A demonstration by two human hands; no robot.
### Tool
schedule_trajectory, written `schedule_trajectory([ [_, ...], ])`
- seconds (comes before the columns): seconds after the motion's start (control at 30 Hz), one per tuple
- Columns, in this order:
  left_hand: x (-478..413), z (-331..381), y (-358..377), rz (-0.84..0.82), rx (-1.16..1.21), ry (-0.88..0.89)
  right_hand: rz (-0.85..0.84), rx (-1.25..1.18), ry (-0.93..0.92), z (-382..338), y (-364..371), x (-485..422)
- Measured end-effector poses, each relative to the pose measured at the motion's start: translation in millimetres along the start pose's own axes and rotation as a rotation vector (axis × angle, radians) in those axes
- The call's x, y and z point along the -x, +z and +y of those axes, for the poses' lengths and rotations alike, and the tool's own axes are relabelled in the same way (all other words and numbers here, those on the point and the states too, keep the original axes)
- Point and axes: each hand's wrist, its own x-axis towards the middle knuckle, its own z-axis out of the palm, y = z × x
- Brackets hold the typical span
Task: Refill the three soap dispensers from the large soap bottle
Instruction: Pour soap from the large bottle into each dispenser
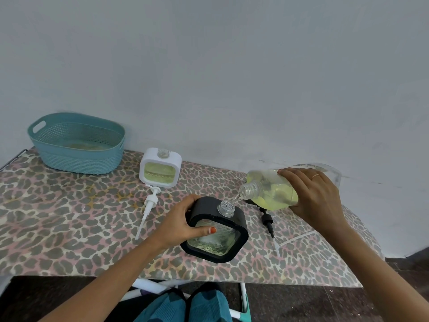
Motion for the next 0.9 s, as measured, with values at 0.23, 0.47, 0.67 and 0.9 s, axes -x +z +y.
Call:
schedule_trajectory([
  [0.23, 0.0, -0.5, 0.9, 0.007, 0.010, 0.001, 0.003, 0.007, -0.006, -0.1, 0.3, 0.7],
  [0.47, 0.2, -1.1, 1.6, 0.001, 0.024, -0.009, 0.004, -0.008, -0.002, 0.4, 1.4, 1.4],
  [0.67, 0.7, -1.6, 3.0, 0.006, 0.036, -0.006, -0.002, -0.002, -0.009, -0.1, 2.2, 2.6],
  [0.9, -0.5, -2.0, 6.3, -0.008, 0.044, 0.011, 0.002, -0.007, -0.008, 1.3, 2.8, 4.3],
])
